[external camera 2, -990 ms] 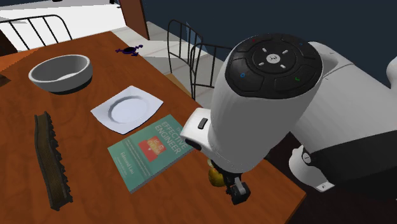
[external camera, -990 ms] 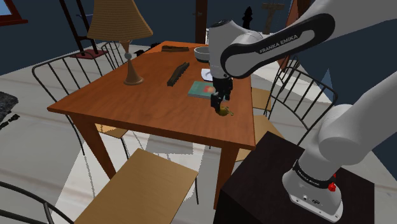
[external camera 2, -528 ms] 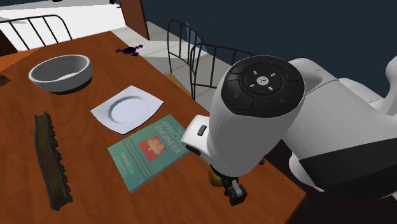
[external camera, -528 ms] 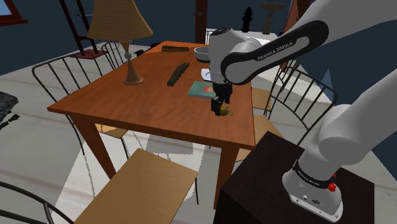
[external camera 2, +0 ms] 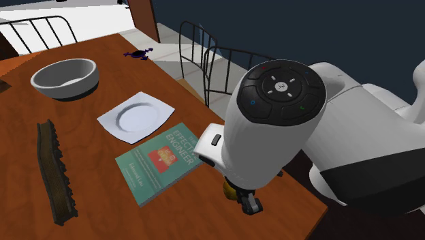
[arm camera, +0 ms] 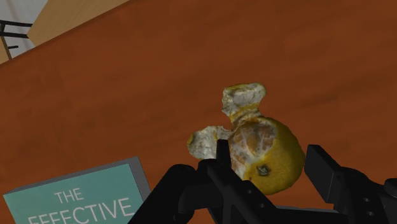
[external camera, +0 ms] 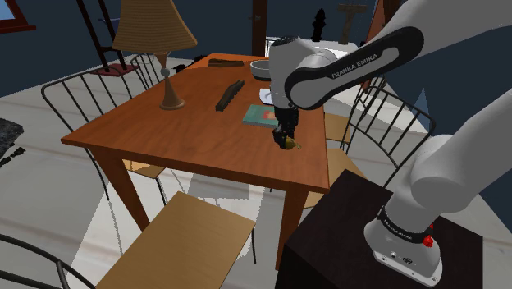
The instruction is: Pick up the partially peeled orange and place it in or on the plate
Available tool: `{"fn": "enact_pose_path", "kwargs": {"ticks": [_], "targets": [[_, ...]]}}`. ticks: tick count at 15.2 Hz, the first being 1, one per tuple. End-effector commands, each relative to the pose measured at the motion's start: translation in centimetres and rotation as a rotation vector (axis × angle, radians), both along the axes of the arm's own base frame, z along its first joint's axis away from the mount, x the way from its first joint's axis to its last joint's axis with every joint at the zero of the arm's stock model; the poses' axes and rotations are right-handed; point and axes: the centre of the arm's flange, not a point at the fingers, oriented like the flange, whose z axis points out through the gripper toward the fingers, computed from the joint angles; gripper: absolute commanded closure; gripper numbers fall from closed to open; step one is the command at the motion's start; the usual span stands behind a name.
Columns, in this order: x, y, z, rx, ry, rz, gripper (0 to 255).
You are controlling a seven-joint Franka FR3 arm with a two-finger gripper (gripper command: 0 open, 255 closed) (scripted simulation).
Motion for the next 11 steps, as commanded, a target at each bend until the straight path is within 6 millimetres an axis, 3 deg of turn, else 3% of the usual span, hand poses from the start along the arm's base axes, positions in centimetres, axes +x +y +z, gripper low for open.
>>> {"fn": "enact_pose_path", "kwargs": {"ticks": [1, 6, 11], "targets": [[0.0, 0.0, 0.0, 0.000, 0.001, 0.000, 255], [0.0, 0.0, 0.0, 0.000, 0.001, 0.000, 255], [0.0, 0.0, 2.6, 0.000, 0.001, 0.000, 255]]}}
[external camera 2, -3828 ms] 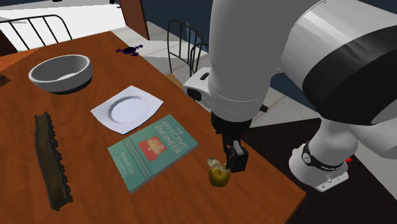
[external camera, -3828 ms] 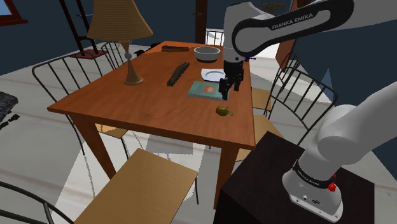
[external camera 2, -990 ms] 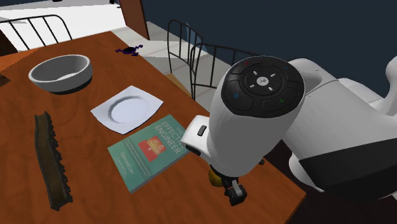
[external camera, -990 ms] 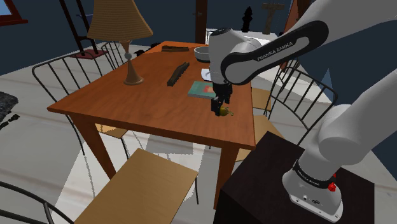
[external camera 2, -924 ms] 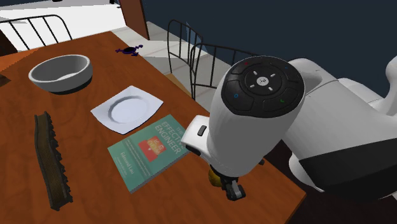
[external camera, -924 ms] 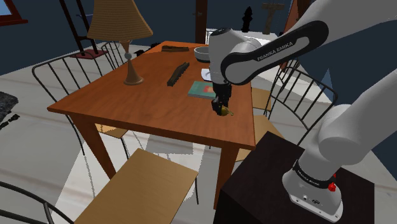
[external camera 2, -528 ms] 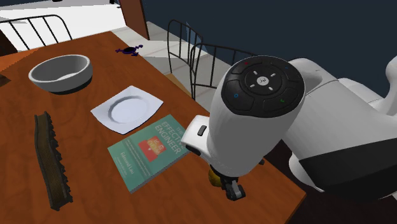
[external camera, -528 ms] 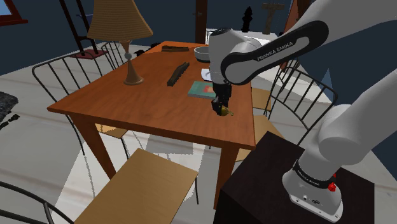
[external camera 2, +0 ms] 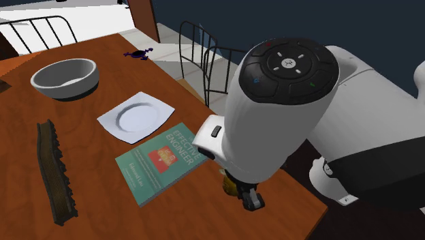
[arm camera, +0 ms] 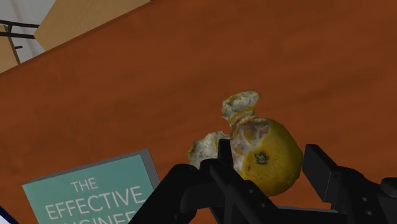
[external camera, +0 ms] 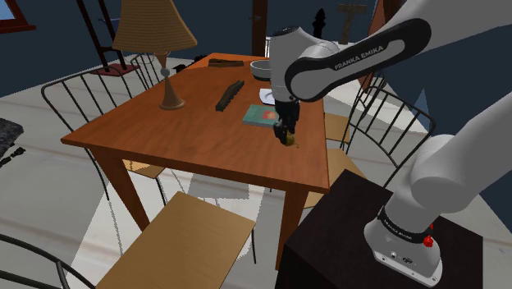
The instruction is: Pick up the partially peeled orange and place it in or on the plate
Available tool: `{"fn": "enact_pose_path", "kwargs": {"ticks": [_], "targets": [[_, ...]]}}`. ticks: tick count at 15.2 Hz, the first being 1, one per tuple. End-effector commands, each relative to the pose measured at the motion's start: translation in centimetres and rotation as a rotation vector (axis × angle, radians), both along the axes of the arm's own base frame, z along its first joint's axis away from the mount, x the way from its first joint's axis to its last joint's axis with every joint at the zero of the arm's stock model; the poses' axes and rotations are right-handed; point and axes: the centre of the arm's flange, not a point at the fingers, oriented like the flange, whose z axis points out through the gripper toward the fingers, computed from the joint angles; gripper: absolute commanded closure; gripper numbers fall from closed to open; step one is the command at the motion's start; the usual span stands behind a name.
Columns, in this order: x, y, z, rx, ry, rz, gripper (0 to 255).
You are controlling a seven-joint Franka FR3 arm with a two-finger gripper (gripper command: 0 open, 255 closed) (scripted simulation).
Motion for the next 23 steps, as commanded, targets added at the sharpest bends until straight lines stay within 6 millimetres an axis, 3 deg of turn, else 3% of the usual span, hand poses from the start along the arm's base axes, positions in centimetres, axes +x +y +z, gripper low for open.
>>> {"fn": "enact_pose_path", "kwargs": {"ticks": [1, 15, 23], "targets": [[0.0, 0.0, 1.1, 0.000, 0.000, 0.000, 255], [0.0, 0.0, 8.0, 0.000, 0.000, 0.000, 255], [7.2, -7.7, 8.6, 0.000, 0.000, 0.000, 255]]}}
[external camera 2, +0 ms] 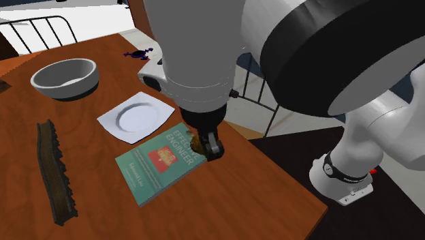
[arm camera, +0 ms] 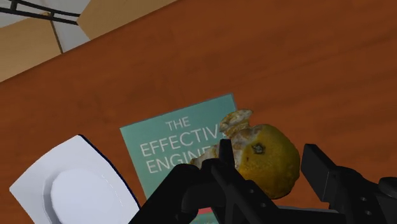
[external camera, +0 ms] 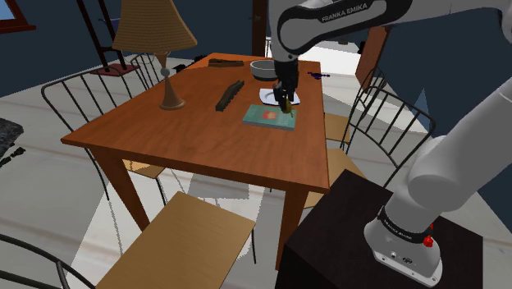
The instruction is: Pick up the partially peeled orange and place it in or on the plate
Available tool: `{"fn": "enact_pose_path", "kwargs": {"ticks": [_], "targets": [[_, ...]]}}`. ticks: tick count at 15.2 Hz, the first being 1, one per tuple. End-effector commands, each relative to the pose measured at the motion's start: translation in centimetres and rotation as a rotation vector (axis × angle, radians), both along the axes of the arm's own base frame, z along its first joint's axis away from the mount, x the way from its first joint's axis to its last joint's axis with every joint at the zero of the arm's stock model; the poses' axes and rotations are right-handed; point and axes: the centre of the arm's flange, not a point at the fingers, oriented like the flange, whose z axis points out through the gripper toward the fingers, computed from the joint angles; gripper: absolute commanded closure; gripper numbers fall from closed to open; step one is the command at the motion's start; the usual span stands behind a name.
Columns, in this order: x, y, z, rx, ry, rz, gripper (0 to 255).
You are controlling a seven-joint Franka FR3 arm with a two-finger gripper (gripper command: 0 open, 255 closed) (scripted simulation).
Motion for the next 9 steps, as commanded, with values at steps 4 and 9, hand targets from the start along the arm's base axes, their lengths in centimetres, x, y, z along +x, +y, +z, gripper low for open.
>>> {"fn": "enact_pose_path", "kwargs": {"ticks": [4, 9], "targets": [[4.6, -4.9, 0.2, -0.001, 0.000, 0.001, 255], [9.1, -9.7, 0.6, -0.001, 0.000, 0.001, 255]]}}
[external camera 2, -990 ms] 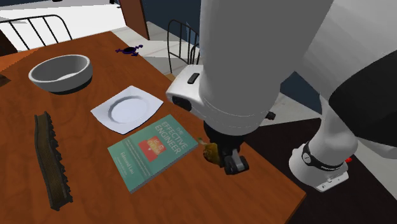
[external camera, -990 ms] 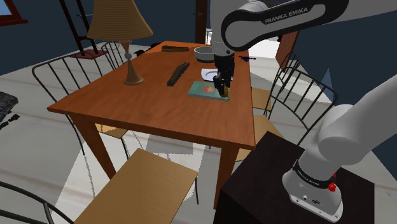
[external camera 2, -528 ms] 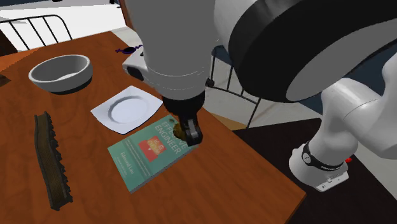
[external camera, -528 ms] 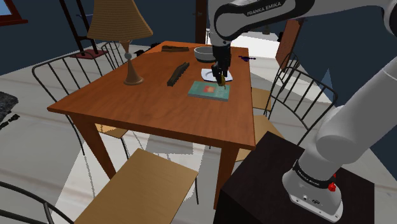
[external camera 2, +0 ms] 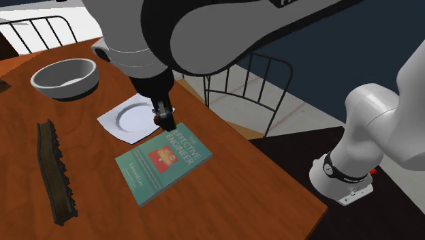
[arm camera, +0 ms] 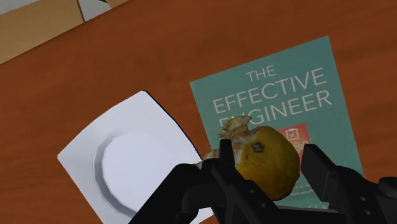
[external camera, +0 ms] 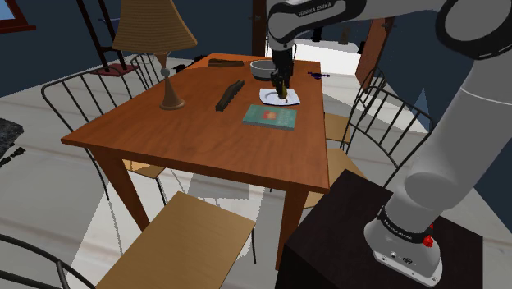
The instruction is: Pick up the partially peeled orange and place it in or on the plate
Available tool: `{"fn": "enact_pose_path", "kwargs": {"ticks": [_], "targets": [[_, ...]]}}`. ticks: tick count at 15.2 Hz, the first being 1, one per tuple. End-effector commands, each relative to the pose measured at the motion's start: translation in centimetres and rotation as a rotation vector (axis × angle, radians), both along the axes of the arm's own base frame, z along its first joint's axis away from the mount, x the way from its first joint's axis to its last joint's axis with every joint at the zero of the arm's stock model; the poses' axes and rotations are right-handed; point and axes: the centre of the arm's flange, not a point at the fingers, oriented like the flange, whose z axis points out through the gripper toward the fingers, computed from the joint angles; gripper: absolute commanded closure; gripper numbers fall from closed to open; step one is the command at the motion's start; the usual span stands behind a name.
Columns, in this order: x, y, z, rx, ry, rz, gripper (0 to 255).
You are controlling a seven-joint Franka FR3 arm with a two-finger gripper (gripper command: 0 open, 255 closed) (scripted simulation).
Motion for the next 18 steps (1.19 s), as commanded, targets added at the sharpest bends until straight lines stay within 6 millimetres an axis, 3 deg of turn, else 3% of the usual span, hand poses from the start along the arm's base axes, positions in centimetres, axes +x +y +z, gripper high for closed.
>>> {"fn": "enact_pose_path", "kwargs": {"ticks": [1, 13, 18], "targets": [[1.8, -1.9, 0.0, 0.000, 0.000, 0.001, 255], [12.9, -13.7, 1.0, 0.000, 0.000, 0.001, 255], [12.9, -13.7, -1.6, 0.000, 0.000, 0.001, 255]]}}
